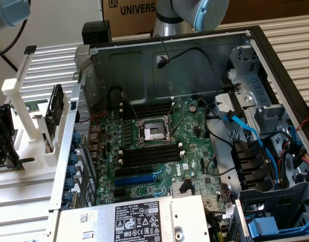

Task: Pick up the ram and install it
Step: 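Pick up the ram and move it above insertion slot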

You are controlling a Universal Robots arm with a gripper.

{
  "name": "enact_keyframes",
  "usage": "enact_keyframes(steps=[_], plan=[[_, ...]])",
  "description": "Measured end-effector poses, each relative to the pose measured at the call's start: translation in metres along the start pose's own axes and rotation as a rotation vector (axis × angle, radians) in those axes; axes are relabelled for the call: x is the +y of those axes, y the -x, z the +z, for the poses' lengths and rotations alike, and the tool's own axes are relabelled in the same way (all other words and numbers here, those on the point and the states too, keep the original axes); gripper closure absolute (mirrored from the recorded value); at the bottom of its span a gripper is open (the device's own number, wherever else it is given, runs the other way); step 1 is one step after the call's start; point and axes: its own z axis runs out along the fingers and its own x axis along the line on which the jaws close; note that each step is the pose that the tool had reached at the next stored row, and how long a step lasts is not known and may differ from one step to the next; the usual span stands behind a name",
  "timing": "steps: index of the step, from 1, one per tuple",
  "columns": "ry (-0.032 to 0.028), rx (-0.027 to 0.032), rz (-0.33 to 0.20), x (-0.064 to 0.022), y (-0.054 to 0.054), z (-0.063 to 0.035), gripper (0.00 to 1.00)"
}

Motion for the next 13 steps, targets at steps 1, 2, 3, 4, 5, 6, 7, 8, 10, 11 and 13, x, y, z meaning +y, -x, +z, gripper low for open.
enact_keyframes(steps=[1,2,3,4,5,6,7,8,10,11,13], plan=[[0.0000,0.0000,0.000,0.0000,0.0000,0.0000,0.75],[0.0001,0.0001,0.000,0.0000,0.0000,0.0000,0.78],[0.0001,-0.0001,0.000,0.0000,0.0000,0.0000,0.78],[0.0000,-0.0001,0.000,0.0000,0.0000,0.0000,0.87],[0.0000,0.0000,0.000,0.0000,0.0000,0.0000,0.87],[0.0000,0.0000,0.000,0.0000,0.0000,0.0000,0.87],[0.0000,0.0000,0.000,0.0000,0.0000,0.0000,0.87],[0.0000,0.0000,0.000,0.0000,0.0000,0.0000,0.87],[0.0000,0.0000,0.000,0.0000,0.0000,0.0000,0.87],[0.0000,-0.0001,0.000,0.0000,0.0000,0.0000,0.87],[0.0000,0.0000,0.000,0.0000,0.0000,0.0000,0.87]])
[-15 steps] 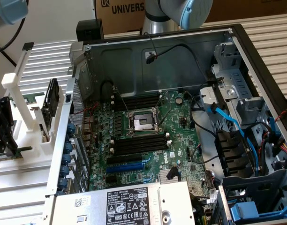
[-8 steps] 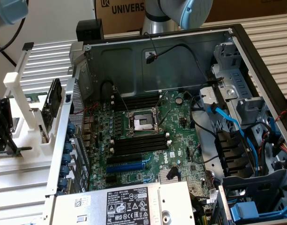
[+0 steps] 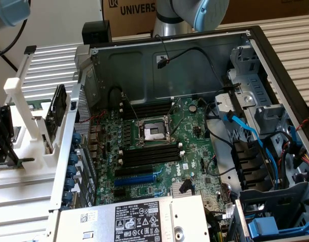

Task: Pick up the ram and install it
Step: 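Pick up the ram and move it above insertion slot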

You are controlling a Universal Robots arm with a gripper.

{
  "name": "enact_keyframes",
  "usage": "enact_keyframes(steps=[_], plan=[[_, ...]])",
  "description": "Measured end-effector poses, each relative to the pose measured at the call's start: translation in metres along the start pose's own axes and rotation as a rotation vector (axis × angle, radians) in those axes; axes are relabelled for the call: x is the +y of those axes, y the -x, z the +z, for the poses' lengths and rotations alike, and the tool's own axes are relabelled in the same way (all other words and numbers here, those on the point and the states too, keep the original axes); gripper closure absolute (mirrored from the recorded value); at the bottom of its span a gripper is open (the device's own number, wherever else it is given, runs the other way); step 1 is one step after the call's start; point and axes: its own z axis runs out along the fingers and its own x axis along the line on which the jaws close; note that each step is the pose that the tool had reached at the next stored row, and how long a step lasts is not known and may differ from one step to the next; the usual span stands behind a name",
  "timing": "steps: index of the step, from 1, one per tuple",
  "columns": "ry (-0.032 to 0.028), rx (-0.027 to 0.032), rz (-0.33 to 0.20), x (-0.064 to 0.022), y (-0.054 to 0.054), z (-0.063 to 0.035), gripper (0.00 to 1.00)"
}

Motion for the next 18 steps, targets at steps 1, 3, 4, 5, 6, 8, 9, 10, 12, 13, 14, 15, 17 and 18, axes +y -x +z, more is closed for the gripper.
enact_keyframes(steps=[1,3,4,5,6,8,9,10,12,13,14,15,17,18], plan=[[0.0000,0.0000,0.000,0.0000,0.000,0.0000,0.87],[0.0000,0.0000,0.000,0.0000,0.000,0.0000,0.87],[0.0000,0.0000,0.000,0.0000,0.000,0.0000,0.87],[0.0000,0.0000,0.000,0.0000,0.000,0.0000,0.87],[0.0000,0.0000,0.000,0.0000,0.000,0.0000,0.87],[0.0000,0.0000,0.000,0.0002,0.000,-0.0012,0.87],[-0.0003,0.0000,0.000,0.0002,0.000,-0.0021,0.87],[-0.0005,0.0000,0.000,0.0004,0.000,-0.0033,0.87],[-0.0015,-0.0001,0.000,0.0008,0.000,-0.0071,0.87],[-0.0018,-0.0001,0.000,0.0009,0.000,-0.0101,0.87],[-0.0025,-0.0001,0.000,0.0009,0.000,-0.0135,0.87],[-0.0029,0.0004,0.000,0.0008,0.000,-0.0180,0.87],[-0.0037,0.0008,0.000,0.0008,0.001,-0.0256,0.87],[-0.0038,0.0010,0.000,0.0007,0.001,-0.0284,0.87]])
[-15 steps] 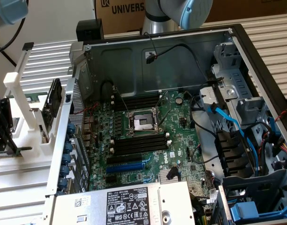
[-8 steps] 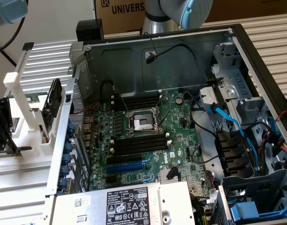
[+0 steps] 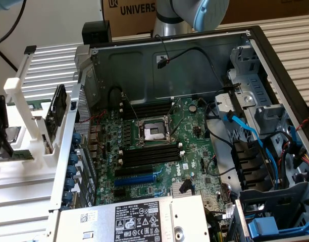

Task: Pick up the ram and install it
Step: 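Pick up the ram and move it above insertion slot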

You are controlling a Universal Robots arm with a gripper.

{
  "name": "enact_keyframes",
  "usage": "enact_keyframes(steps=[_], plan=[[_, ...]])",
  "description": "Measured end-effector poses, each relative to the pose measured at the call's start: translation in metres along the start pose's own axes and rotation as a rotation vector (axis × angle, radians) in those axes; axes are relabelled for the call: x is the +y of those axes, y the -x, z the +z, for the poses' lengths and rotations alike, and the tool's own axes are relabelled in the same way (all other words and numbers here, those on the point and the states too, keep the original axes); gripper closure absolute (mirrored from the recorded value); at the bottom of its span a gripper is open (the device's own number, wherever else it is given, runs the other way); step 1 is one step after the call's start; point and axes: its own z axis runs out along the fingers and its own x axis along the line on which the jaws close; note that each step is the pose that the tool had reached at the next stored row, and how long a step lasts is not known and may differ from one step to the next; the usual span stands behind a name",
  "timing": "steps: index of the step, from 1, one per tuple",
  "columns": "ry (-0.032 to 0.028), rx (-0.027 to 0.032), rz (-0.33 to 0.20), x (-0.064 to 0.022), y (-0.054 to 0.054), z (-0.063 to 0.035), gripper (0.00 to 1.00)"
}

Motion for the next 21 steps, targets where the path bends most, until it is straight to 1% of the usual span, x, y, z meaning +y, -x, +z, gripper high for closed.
enact_keyframes(steps=[2,7,8,10,11,15,21], plan=[[-0.0006,0.0005,0.000,0.0001,0.000,-0.0128,0.87],[-0.0022,0.0017,0.000,0.0017,0.001,-0.0271,0.87],[-0.0027,0.0027,0.000,0.0024,0.001,-0.0324,0.87],[-0.0033,0.0036,0.000,0.0033,0.001,-0.0378,0.87],[-0.0034,0.0050,0.000,0.0040,0.001,-0.0439,0.87],[-0.0038,0.0085,0.000,0.0041,0.001,-0.0562,0.87],[-0.0040,0.0125,0.000,0.0036,0.002,-0.0820,0.87]])
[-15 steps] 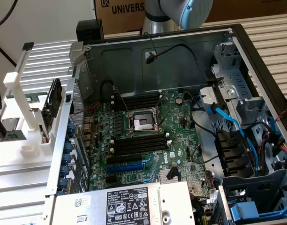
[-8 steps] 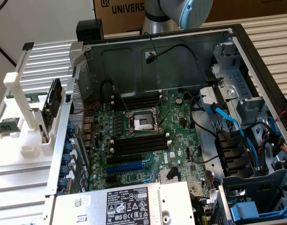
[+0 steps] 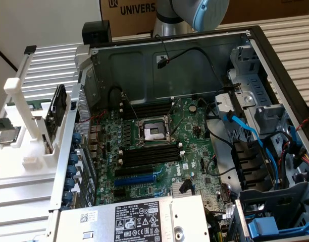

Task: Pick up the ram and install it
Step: 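Pick up the ram and move it above insertion slot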

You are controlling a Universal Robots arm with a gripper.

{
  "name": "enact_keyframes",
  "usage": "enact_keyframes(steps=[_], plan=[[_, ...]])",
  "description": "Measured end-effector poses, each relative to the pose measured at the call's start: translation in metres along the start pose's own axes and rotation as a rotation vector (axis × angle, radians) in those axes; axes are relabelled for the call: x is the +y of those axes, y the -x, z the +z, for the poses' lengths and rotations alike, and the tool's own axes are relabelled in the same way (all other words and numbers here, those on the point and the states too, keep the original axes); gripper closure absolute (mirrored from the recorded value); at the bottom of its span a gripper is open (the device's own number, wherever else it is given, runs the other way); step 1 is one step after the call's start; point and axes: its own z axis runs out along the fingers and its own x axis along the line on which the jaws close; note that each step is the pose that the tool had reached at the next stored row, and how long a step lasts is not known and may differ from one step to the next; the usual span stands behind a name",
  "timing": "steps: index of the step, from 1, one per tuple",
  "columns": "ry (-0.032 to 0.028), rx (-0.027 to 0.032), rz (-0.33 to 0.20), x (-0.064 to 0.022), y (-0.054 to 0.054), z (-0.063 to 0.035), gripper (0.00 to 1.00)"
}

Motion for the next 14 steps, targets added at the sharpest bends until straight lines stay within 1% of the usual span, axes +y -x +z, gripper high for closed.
enact_keyframes(steps=[2,4,5,7,8,9,10,11,14], plan=[[-0.0001,0.0035,0.000,-0.0001,0.000,-0.0073,0.87],[-0.0004,0.0101,0.000,-0.0004,0.000,-0.0138,0.87],[-0.0011,0.0189,-0.001,-0.0016,0.000,-0.0197,0.87],[-0.0015,0.0264,-0.001,-0.0058,0.001,-0.0252,0.87],[-0.0015,0.0291,-0.001,-0.0090,0.001,-0.0278,0.87],[-0.0018,0.0329,-0.001,-0.0159,0.001,-0.0325,0.87],[-0.0018,0.0348,-0.001,-0.0196,0.002,-0.0351,0.87],[-0.0022,0.0418,-0.001,-0.0296,0.002,-0.0433,0.87],[-0.0028,0.0528,-0.001,-0.0382,0.003,-0.0518,0.87]])
